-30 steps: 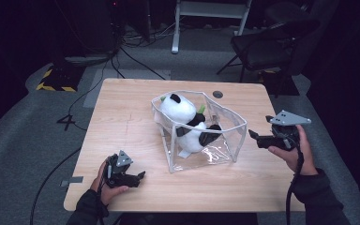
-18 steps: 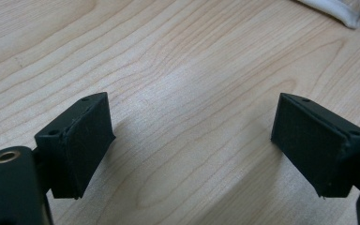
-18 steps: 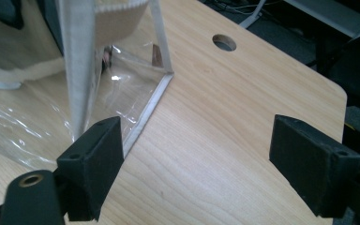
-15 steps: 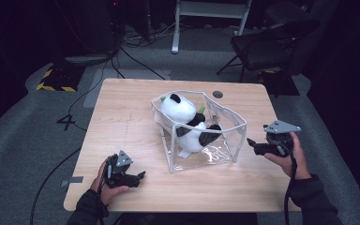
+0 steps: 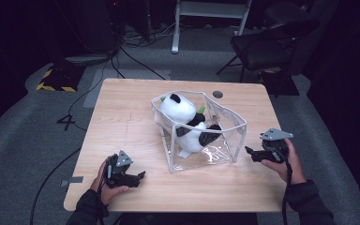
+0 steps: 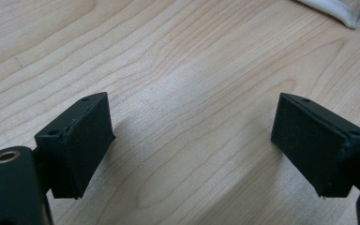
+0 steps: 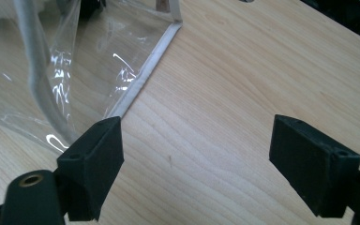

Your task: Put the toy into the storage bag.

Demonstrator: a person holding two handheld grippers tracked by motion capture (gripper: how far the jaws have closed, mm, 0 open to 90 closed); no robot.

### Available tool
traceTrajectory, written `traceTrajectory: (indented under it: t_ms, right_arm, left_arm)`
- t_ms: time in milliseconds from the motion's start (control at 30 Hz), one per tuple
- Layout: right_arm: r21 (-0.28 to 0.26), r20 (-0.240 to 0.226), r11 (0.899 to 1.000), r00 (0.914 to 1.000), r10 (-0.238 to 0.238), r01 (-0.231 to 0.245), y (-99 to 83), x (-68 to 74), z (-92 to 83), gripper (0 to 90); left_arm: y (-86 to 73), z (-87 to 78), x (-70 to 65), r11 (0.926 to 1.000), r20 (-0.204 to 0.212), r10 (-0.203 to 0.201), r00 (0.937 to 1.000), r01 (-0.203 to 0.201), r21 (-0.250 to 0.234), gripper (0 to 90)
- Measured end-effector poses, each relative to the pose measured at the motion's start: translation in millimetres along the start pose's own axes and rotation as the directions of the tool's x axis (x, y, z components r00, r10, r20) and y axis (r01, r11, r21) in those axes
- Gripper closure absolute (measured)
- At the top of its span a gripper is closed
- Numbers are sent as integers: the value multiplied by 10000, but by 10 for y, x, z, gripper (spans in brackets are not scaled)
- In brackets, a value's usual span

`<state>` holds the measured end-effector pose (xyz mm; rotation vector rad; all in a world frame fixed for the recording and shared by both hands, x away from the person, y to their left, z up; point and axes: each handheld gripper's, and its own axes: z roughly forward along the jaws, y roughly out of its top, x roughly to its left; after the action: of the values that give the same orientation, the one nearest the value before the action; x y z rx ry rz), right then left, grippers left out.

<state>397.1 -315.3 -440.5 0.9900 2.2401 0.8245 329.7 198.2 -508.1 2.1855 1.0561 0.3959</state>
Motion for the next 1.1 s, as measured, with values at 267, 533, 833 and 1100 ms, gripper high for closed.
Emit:
traceTrajectory:
  t_ms: [267, 533, 833, 1100]
  right_arm:
    - [378, -222, 9993, 9998, 2, 7, -152, 40, 86, 182]
    - [544, -521, 9985, 9985, 140, -112, -313, 71, 117, 182]
    - [547, -749, 9977, 9962, 440, -399, -492, 51, 103, 184]
    - [464, -983, 9966, 9925, 721, -678, -642, 30, 65, 184]
  left_arm:
    - [0, 0, -1, 10000, 3, -11, 10000, 11, 0, 131]
    - [0, 0, 0, 10000, -3, -1, 10000, 1, 2, 131]
    - [0, 0, -1, 10000, 0, -9, 10000, 9, 1, 131]
    - [0, 0, 0, 10000, -3, -1, 10000, 1, 3, 131]
